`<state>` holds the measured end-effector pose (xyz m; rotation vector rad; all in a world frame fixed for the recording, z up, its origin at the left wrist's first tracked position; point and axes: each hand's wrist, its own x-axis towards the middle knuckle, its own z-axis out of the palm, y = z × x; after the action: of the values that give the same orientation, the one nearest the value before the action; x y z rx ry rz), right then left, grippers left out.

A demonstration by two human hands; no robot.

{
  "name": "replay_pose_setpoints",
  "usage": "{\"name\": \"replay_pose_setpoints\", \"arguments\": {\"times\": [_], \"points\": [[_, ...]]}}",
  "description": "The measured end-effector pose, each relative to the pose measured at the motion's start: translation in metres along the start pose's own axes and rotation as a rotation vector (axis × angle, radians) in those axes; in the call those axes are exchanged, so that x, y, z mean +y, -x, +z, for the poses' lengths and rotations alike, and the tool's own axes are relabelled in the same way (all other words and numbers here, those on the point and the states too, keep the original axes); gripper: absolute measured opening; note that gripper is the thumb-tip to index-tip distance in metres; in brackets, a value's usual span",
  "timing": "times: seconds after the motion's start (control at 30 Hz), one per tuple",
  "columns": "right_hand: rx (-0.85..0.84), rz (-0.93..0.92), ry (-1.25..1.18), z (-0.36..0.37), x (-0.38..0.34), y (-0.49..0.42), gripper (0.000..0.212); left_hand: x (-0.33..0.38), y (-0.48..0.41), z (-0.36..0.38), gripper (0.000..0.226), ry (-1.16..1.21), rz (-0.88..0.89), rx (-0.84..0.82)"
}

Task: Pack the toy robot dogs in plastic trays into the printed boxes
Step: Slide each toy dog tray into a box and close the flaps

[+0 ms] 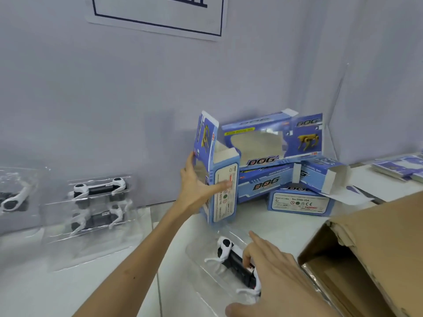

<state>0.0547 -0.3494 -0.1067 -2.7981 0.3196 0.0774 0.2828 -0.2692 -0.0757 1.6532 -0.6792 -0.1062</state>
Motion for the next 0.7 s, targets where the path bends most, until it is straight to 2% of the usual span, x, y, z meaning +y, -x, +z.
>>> {"name": "replay_pose_setpoints", "arguments": {"times": [0.1,0.23,0.3,0.4,0.53,0.63,0.7], "points": [[0.026,0.043,-0.028,-0.002,0.001,0.004,0.076,0.025,0.022,-0.026,0.137,-0.227,0.083,0.079],[0.098,0.138,-0.019,0.000,0.005,0.008,0.114,0.043,0.078,-0.075,0.133,-0.615,0.193,0.095],[0.167,0.184,-0.018,-0.001,0.004,0.010,0.113,0.048,0.114,-0.099,0.131,-0.746,0.187,0.050],[0.208,0.236,-0.041,-0.004,-0.007,0.012,0.096,0.053,0.168,-0.132,0.135,-0.876,0.103,-0.082],[0.270,0.257,-0.081,0.000,-0.018,0.033,0.080,0.060,0.233,-0.169,0.141,-0.794,-0.049,-0.267],[0.259,0.176,-0.159,0.004,-0.023,0.071,0.083,0.070,0.270,-0.183,0.139,-0.644,-0.115,-0.353],[0.242,0.081,-0.287,0.000,-0.024,0.101,0.081,0.075,0.290,-0.185,0.129,-0.541,-0.119,-0.357]]}}
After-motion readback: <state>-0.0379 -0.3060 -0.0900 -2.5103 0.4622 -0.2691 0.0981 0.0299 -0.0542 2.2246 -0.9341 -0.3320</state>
